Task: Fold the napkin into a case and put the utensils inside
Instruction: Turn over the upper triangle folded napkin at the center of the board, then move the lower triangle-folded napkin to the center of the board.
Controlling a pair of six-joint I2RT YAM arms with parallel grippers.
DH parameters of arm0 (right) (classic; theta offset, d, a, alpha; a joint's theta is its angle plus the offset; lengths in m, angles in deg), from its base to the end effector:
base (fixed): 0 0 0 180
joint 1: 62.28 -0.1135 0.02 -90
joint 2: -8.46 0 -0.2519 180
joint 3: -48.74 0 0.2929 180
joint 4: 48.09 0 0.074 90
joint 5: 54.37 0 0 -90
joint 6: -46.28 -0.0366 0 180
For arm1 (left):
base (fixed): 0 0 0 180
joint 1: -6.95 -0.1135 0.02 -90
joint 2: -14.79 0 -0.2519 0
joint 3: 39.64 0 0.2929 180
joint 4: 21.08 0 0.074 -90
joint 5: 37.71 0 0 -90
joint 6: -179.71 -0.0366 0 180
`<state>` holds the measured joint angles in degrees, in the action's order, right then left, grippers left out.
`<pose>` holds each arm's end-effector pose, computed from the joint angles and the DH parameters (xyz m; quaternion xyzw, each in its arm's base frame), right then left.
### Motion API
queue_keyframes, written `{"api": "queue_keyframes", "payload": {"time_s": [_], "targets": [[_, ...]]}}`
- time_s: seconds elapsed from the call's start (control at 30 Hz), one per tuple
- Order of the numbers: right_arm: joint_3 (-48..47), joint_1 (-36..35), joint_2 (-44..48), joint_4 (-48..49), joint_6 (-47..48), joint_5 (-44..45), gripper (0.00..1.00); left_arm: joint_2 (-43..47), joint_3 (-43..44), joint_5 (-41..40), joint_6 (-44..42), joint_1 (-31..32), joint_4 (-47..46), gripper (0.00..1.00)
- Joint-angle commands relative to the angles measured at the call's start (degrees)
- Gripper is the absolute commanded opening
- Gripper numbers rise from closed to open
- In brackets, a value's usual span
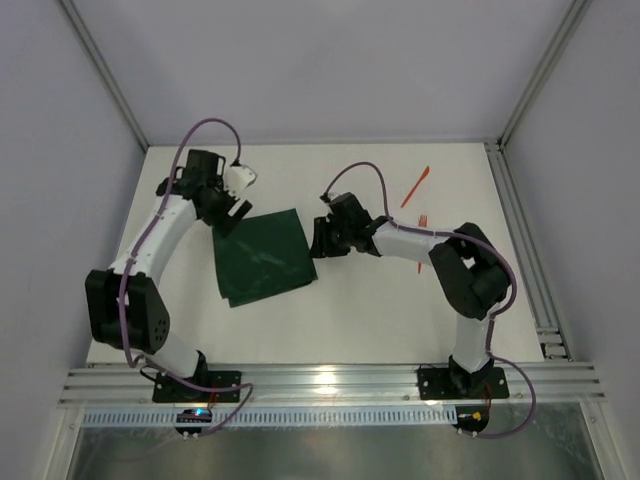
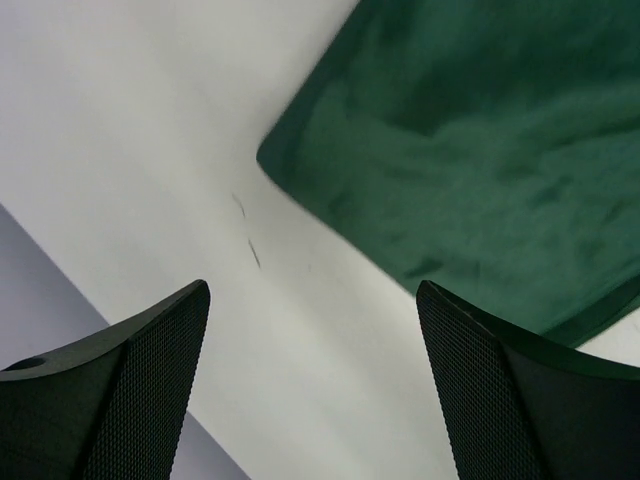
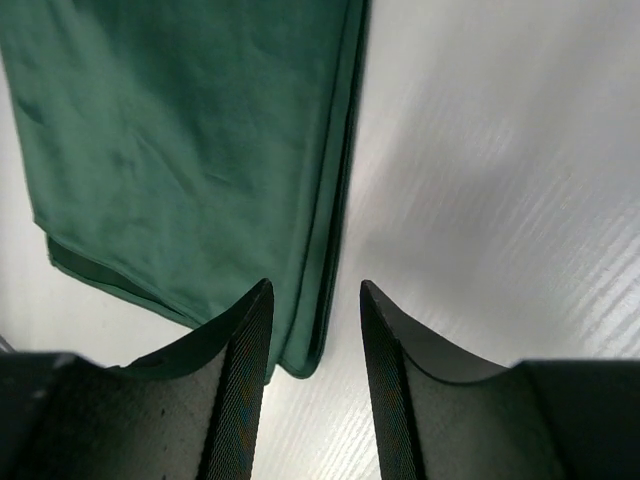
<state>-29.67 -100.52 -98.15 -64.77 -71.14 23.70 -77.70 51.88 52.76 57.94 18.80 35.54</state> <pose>0.3314 0.2708 0.1390 -0.1263 0.9106 0.2875 0.2686 0.3749 -0.0790 0.2668 0.3578 0.8911 0.0444 0.2755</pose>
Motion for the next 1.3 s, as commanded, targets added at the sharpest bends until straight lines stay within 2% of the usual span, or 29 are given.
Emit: {"api": "queue_keyframes", "payload": {"time_s": [0.0, 0.17, 0.27, 0.37, 0.63, 0.83, 1.07, 1.1, 1.17, 1.2, 1.27], "targets": [[-3.2, -0.2, -3.2, -2.4, 1.8, -2.9, 0.44, 4.9, -7.4, 2.6, 2.0, -3.3, 4.3, 0.87], [-4.1, -0.3, -5.6, -0.4, 1.0, -3.5, 0.44, 7.9, -16.3, 2.0, 1.2, -8.4, 2.9, 0.89], [-4.8, -0.5, -7.5, -0.1, 0.6, -4.0, 0.42, 6.9, -19.7, 1.4, 1.1, -9.7, 1.8, 0.82], [-4.3, -0.5, -8.5, 0.7, -0.5, -3.4, 0.26, 4.7, -21.4, 1.3, 1.3, -9.6, 0.8, 0.76], [0.0, -0.5, -6.6, 6.3, -5.2, -3.2, 0.04, 2.7, -23.0, 1.5, 2.1, -9.6, -2.3, 0.75], [8.9, -1.3, -0.3, 10.0, -7.6, -2.2, 0.04, 1.3, -22.7, 1.4, 2.1, -9.6, -3.6, 0.75], [23.1, -12.3, 11.6, 8.2, -11.9, 1.7, 0.04, 2.9, -21.7, 1.6, 0.9, -9.7, -2.5, 0.74], [23.3, -16.4, 12.5, 6.9, -12.7, 2.2, 0.06, 3.1, -21.8, 1.8, 0.7, -9.6, -2.3, 0.74], [23.4, -20.2, 14.8, 1.7, -13.0, 2.3, 0.11, 3.3, -21.9, 2.0, 0.5, -9.6, -1.8, 0.74], [23.8, -22.1, 15.8, 0.6, -13.4, 0.9, 0.22, 3.7, -22.0, 2.3, 0.5, -9.7, -1.6, 0.74], [25.8, -22.1, 20.4, -1.2, -13.7, -0.1, 0.34, 4.2, -22.3, 3.0, 0.4, -9.7, -1.1, 0.74]]}}
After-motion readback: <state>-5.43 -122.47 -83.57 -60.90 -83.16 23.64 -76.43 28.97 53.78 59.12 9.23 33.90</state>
